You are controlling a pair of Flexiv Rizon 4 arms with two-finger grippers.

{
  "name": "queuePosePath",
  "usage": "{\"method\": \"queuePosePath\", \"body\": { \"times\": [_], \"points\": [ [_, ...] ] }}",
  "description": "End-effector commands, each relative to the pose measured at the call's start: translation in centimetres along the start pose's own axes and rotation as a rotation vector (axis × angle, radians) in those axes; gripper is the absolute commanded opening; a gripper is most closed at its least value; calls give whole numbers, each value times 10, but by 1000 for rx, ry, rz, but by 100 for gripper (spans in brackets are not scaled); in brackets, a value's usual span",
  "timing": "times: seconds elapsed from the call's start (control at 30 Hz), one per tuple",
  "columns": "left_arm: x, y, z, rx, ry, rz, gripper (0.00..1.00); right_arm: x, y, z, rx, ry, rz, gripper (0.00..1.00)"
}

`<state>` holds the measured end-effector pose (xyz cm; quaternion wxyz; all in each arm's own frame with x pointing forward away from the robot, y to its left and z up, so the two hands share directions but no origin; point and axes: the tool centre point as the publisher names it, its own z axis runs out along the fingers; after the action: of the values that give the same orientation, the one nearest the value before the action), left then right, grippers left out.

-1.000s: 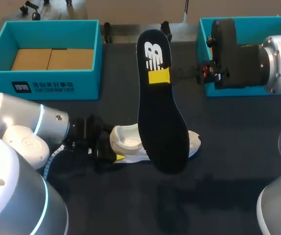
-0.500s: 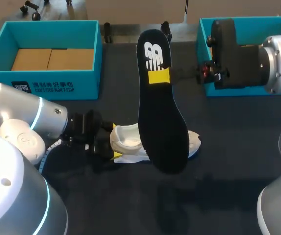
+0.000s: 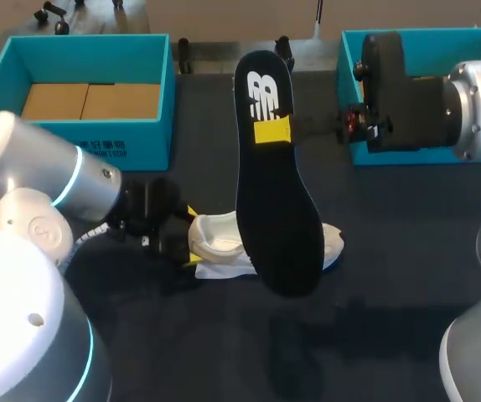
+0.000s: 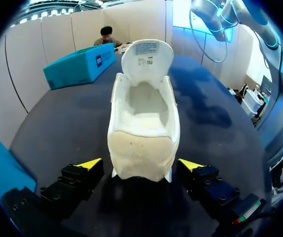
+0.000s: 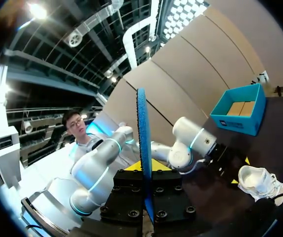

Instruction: Take the shoe out of the shoebox, open the shoe tongue, remove and reinsert the insole, then place the shoe into the shoebox

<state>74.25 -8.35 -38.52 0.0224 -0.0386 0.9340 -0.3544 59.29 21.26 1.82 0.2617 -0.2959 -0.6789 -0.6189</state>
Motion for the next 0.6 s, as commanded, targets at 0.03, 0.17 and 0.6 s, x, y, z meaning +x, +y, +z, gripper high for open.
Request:
{"method": "queuePosePath", "body": {
  "times": [0.03, 0.17, 0.6],
  "points": [
    [-1, -8, -10, -151, 7, 3, 100, 0, -1, 2, -3, -1, 1, 0],
    [-3, -11, -16, -270, 4, -3, 100, 0, -1, 2, -3, -1, 1, 0],
    [-6, -16, -24, -366, -18, -1, 100, 0, -1, 2, -3, -1, 1, 0]
  ]
}}
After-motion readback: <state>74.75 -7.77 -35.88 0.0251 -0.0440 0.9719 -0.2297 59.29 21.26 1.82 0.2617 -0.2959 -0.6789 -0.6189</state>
